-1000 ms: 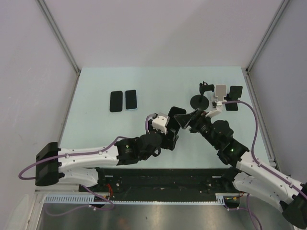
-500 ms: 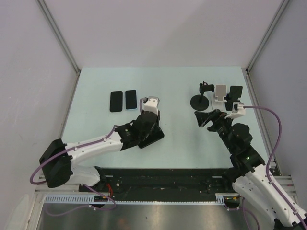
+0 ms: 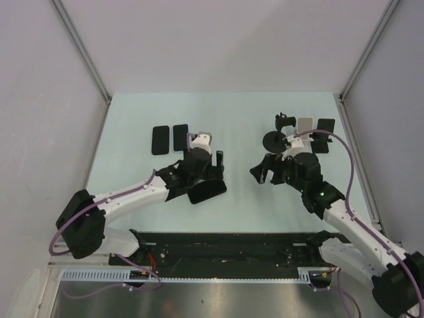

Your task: Remove the phone from the phone stand

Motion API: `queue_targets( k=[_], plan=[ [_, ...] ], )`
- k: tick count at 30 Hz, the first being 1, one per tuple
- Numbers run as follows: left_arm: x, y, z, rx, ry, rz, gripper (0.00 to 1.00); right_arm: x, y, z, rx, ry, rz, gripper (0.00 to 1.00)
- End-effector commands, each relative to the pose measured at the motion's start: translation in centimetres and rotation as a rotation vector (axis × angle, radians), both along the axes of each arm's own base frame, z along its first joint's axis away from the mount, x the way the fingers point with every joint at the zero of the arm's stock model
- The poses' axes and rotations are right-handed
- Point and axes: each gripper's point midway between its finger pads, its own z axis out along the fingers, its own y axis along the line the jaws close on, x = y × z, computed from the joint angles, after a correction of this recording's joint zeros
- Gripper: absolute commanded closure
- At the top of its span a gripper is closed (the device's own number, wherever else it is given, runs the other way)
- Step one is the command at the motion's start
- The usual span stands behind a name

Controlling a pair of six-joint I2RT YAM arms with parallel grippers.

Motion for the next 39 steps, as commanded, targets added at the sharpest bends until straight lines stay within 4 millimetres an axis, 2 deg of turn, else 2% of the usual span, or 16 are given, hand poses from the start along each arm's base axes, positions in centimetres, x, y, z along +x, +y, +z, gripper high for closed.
queue_targets(
  k=[1, 5, 6, 8, 9, 10, 15, 16, 17, 23, 24, 29, 34, 36, 37, 39],
  plan=[
    [-1.6, 2.1, -1.3, -0.011, 0.076, 0.025, 0.00, -0.5, 3.2, 0.3, -0.041, 0.006, 0.192, 0.01],
    [-2.4, 4.4, -2.0, -0.045, 0.128, 0.060, 0.00, -0.4, 5.8, -2.4, -0.165, 0.080, 0.299, 0.00],
    [-2.9, 5.2, -2.9, -0.044, 0.150, 0.071, 0.00, -0.6, 6.8, -4.2, -0.225, 0.114, 0.351, 0.01],
    [-3.1, 6.4, -2.4, -0.084, 0.160, 0.103, 0.00, -0.4, 8.2, -4.7, -0.279, 0.128, 0.425, 0.01],
    [-3.5, 7.1, -3.0, -0.083, 0.172, 0.119, 0.00, -0.2, 8.8, -7.0, -0.351, 0.158, 0.479, 0.00],
    [-3.9, 7.5, -3.0, -0.098, 0.184, 0.125, 0.00, 0.1, 10.1, -6.5, -0.373, 0.137, 0.526, 0.00],
    [-4.5, 11.2, 0.4, -0.170, 0.117, 0.183, 0.00, 0.7, 13.8, -9.3, -0.515, 0.108, 0.771, 0.00],
    [-4.6, 11.8, 1.1, -0.168, 0.096, 0.186, 0.00, 0.5, 13.9, -11.0, -0.587, 0.090, 0.858, 0.00],
    [-4.4, 12.9, 2.6, -0.186, 0.052, 0.209, 0.00, 0.4, 15.0, -10.6, -0.620, 0.042, 0.908, 0.00],
    [-4.9, 17.5, 8.4, -0.121, -0.131, 0.271, 0.00, 1.6, 16.0, -13.4, -0.825, -0.102, 1.068, 0.00],
    [-4.9, 18.3, 9.4, -0.104, -0.166, 0.296, 0.00, 2.0, 16.5, -12.9, -0.830, -0.121, 1.079, 0.00],
    [-5.4, 21.6, 12.7, 0.003, -0.317, 0.360, 0.00, 2.0, 17.4, -14.1, -0.886, -0.152, 1.179, 0.01],
    [-5.7, 25.3, 13.1, 0.118, -0.378, 0.504, 0.00, 2.4, 18.9, -14.7, -0.905, -0.159, 1.222, 0.00],
    [-5.6, 25.6, 12.0, 0.129, -0.369, 0.527, 0.00, 1.8, 18.5, -16.0, -0.929, -0.100, 1.274, 0.00],
    [-5.6, 25.7, 11.7, 0.125, -0.370, 0.532, 0.00, 1.8, 19.1, -15.7, -0.936, -0.105, 1.288, 0.00],
    [-5.4, 25.5, 11.1, 0.118, -0.365, 0.530, 0.00, 1.0, 18.6, -16.6, -0.960, -0.049, 1.322, 0.00]
  ],
)
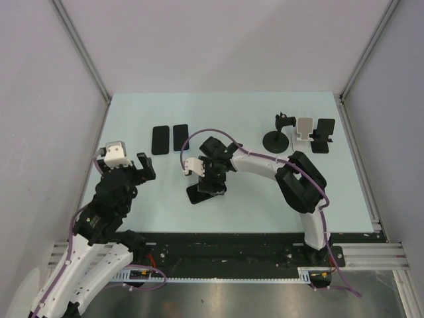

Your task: Remove the phone from the phone stand

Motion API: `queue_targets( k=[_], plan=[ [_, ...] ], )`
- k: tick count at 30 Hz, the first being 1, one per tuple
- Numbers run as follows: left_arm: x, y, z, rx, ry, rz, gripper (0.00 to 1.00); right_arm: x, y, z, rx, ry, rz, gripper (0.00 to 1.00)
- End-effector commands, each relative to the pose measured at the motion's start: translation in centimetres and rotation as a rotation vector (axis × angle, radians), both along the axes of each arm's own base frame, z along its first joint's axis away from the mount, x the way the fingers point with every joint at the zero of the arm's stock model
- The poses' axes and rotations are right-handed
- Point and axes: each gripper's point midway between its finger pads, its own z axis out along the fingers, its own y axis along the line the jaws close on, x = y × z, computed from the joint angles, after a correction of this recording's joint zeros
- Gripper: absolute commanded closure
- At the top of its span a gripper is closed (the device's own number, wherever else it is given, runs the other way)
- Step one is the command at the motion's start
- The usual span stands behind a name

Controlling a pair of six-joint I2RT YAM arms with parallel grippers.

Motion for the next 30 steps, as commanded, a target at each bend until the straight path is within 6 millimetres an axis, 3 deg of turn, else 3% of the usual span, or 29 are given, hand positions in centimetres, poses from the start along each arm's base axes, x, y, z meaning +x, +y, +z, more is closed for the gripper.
queue_targets(
  k=[1, 4, 11, 19, 24, 26, 30],
  plan=[
    [0.2, 1.4, -1.0, 0.047, 0.003, 0.067, 0.00, -1.0, 0.6, -1.5, -0.089, 0.038, 0.080, 0.00],
    [0.4, 1.2, -1.1, 0.045, 0.008, 0.063, 0.00, -1.5, 0.0, -2.7, -0.134, 0.082, 0.079, 0.00],
    [0.4, 0.9, -1.6, 0.035, 0.015, 0.044, 0.00, -3.6, -0.2, -2.4, -0.177, 0.134, 0.117, 0.02],
    [0.5, 0.7, -2.0, 0.031, 0.025, 0.029, 0.00, -6.3, -1.9, -2.4, -0.240, 0.211, 0.065, 0.09],
    [0.6, 0.5, -2.2, 0.028, 0.033, 0.017, 0.00, -5.8, -1.9, -2.7, -0.249, 0.200, -0.090, 0.33],
    [0.6, 0.2, -2.1, 0.017, 0.032, 0.005, 0.00, -6.4, -2.2, -2.7, -0.230, 0.233, -0.141, 0.43],
    [0.5, -0.9, -2.0, -0.044, 0.028, -0.036, 0.00, -6.1, -1.1, -1.5, -0.089, 0.272, -0.262, 0.63]
  ],
)
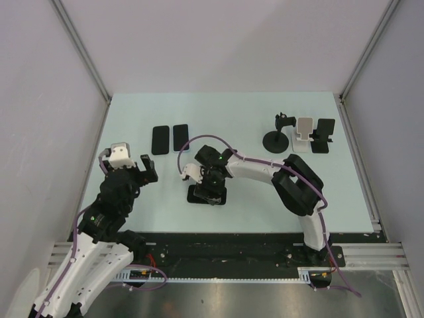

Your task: Remove the phone from the phone stand

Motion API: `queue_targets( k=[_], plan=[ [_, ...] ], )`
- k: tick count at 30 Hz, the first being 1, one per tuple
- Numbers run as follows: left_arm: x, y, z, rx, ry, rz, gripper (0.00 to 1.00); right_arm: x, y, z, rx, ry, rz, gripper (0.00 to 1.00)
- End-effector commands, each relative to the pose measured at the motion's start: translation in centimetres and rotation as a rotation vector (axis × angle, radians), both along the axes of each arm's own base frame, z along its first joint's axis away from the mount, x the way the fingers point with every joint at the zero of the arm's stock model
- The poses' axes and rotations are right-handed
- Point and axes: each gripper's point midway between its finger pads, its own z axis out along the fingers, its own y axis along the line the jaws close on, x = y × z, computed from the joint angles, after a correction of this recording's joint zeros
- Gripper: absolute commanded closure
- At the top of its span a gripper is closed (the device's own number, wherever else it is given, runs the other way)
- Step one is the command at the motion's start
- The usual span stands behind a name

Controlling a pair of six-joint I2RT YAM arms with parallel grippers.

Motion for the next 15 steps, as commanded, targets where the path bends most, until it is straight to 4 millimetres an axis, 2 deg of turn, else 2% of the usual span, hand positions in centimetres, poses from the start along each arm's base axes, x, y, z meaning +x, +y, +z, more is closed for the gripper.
queue_targets(
  k=[1, 2, 3, 5, 7, 9, 10, 11, 12, 13, 15],
  plan=[
    [0.3, -1.4, 0.7, -0.083, -0.022, -0.047, 0.00, -1.9, -1.2, 0.2, 0.037, 0.127, -0.223, 0.66],
    [0.2, -2.0, 0.5, -0.103, -0.015, -0.075, 0.00, -1.1, -1.2, 0.8, 0.067, 0.123, -0.308, 0.70],
    [0.2, -2.4, 0.3, -0.137, -0.008, -0.082, 0.00, -1.0, -1.9, 0.5, 0.056, 0.125, -0.369, 0.71],
    [0.3, -3.5, -0.4, -0.209, 0.018, -0.101, 0.00, 0.9, -3.0, 0.8, 0.051, 0.065, -0.500, 0.73],
    [0.2, -5.2, -1.3, -0.270, 0.066, -0.155, 0.00, 1.3, -4.7, 0.3, 0.049, 0.093, -0.628, 0.74],
    [0.3, -7.4, -2.6, -0.341, 0.129, -0.222, 0.00, 2.3, -5.1, 1.5, 0.134, 0.120, -0.723, 0.78],
    [0.3, -8.2, -3.2, -0.365, 0.154, -0.249, 0.00, 1.4, -5.6, 1.0, 0.146, 0.165, -0.742, 0.80],
    [0.6, -9.3, -3.0, -0.412, 0.155, -0.277, 0.00, 1.9, -5.4, 1.5, 0.199, 0.170, -0.766, 0.82],
    [0.4, -10.2, -4.0, -0.438, 0.189, -0.308, 0.00, 2.1, -5.3, 2.5, 0.245, 0.174, -0.782, 0.82],
    [0.3, -11.7, -4.9, -0.471, 0.233, -0.358, 0.00, 1.7, -5.9, 2.2, 0.254, 0.214, -0.822, 0.82],
    [0.4, -13.5, -6.1, -0.547, 0.272, -0.395, 0.00, 2.0, -5.7, 2.8, 0.306, 0.223, -0.841, 0.83]
  ],
)
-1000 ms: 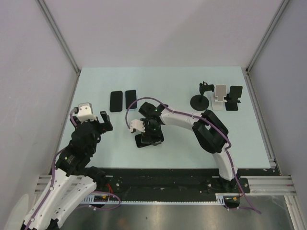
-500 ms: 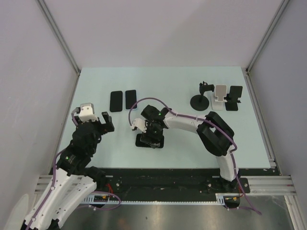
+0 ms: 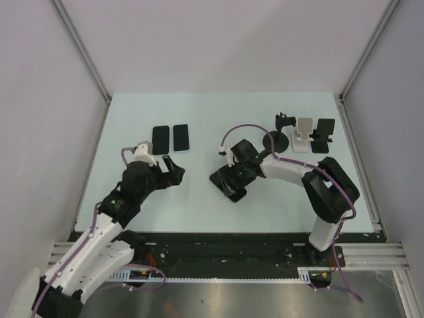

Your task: Remove the phone from the phone stand

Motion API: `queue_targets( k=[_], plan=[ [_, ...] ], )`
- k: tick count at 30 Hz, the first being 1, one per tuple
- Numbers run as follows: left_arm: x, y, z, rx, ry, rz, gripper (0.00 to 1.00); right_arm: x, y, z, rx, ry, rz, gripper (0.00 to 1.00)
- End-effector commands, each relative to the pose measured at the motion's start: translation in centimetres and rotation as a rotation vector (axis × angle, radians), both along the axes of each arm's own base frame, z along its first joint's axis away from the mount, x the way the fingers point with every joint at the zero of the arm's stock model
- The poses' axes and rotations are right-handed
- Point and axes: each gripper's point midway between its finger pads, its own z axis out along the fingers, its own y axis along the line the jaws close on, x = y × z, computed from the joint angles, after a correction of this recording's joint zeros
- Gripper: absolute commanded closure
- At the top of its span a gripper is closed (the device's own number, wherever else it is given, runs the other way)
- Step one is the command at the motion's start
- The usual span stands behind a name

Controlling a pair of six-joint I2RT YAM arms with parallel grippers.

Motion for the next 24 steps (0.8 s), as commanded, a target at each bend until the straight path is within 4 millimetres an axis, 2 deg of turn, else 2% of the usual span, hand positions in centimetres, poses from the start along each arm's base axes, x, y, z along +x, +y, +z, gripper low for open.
queue_targets(
  k=[1, 4, 5, 6, 7, 9, 10, 12, 14, 15, 17, 18, 19, 20, 24],
  plan=[
    [-0.8, -6.2, -1.6, -0.243, 0.101, -0.176, 0.00, 0.3, 1.4, 2.6, 0.181, 0.033, -0.141, 0.83],
    [-0.8, -8.7, -2.4, -0.294, 0.124, -0.208, 0.00, -0.2, 1.9, 3.1, 0.256, 0.060, -0.166, 0.83],
    [-0.4, -9.3, -2.1, -0.317, 0.110, -0.197, 0.00, -0.2, 2.1, 3.0, 0.280, 0.060, -0.173, 0.83],
    [-0.3, -9.8, -3.0, -0.312, 0.135, -0.193, 0.00, -0.4, 2.3, 3.2, 0.302, 0.067, -0.171, 0.83],
    [-0.1, -10.8, -2.3, -0.339, 0.109, -0.216, 0.00, -0.5, 2.4, 3.4, 0.317, 0.070, -0.181, 0.83],
    [0.1, -11.6, -3.8, -0.380, 0.148, -0.200, 0.03, -0.4, 2.6, 3.6, 0.355, 0.072, -0.210, 0.83],
    [0.3, -12.2, -3.5, -0.413, 0.142, -0.204, 0.04, -0.4, 2.6, 3.7, 0.366, 0.069, -0.215, 0.83],
    [0.7, -12.6, -5.1, -0.422, 0.185, -0.164, 0.07, -0.2, 2.6, 3.9, 0.384, 0.065, -0.239, 0.83],
    [1.0, -13.3, -5.5, -0.435, 0.187, -0.149, 0.10, -0.1, 2.8, 4.3, 0.409, 0.057, -0.244, 0.83],
    [1.1, -13.7, -6.4, -0.422, 0.206, -0.145, 0.10, -0.1, 2.9, 4.3, 0.419, 0.059, -0.247, 0.83],
    [1.6, -14.4, -6.5, -0.434, 0.205, -0.137, 0.13, -0.1, 3.0, 4.3, 0.434, 0.064, -0.246, 0.83],
    [1.8, -14.5, -7.6, -0.420, 0.230, -0.125, 0.14, -0.3, 3.1, 4.3, 0.442, 0.080, -0.246, 0.83],
    [1.9, -14.7, -7.7, -0.427, 0.235, -0.124, 0.14, -0.4, 3.1, 4.2, 0.446, 0.086, -0.245, 0.83],
    [2.2, -15.0, -7.7, -0.434, 0.238, -0.120, 0.16, -0.4, 3.2, 4.2, 0.454, 0.087, -0.244, 0.83],
    [2.6, -15.5, -9.7, -0.425, 0.288, -0.097, 0.25, -0.7, 3.3, 4.1, 0.479, 0.101, -0.254, 0.83]
  ],
)
